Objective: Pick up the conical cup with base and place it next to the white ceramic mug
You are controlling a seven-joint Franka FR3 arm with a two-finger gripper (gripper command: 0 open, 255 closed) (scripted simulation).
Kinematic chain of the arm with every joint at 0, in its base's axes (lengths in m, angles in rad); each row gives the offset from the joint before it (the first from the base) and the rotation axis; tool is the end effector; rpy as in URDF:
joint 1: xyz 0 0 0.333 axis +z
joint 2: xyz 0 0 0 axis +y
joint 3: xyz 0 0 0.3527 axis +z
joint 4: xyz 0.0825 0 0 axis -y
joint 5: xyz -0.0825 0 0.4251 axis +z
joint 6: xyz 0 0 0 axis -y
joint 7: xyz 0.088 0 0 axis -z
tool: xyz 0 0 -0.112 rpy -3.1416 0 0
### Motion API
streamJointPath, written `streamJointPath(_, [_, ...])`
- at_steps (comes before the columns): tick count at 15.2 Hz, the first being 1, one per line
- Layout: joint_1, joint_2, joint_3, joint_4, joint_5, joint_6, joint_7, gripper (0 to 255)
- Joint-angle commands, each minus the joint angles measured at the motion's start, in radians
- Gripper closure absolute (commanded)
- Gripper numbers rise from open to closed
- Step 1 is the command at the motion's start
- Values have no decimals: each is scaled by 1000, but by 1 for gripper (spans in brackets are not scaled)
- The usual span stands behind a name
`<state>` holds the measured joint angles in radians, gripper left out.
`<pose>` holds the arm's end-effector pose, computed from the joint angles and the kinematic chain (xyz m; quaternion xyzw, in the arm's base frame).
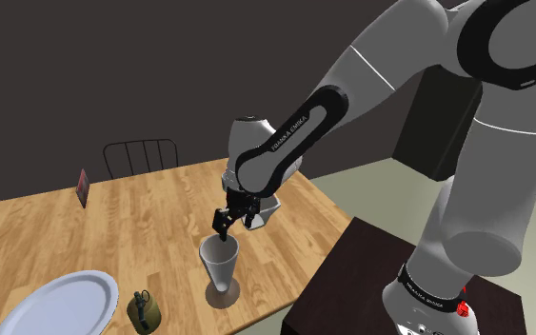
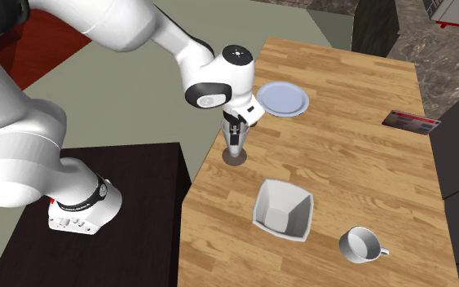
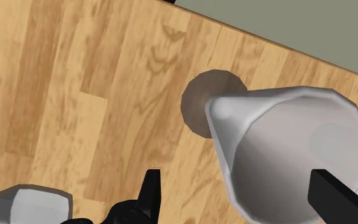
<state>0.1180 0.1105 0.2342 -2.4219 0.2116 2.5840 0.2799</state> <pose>0.4939 0.1791 0.2670 -0.9957 0.0531 -0.0027 0.0756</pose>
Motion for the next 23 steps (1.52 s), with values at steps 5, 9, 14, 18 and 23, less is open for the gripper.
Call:
streamJointPath(5, [11,84,2,5,-7,81,9,0])
streamJointPath(9, [14,106,2,7,-10,101,11,0])
streamJointPath(14, [14,105,2,7,-10,101,11,0])
streamJointPath(18, [14,105,2,7,-10,101,11,255])
streamJointPath(23, [14,106,1,7,-11,101,11,255])
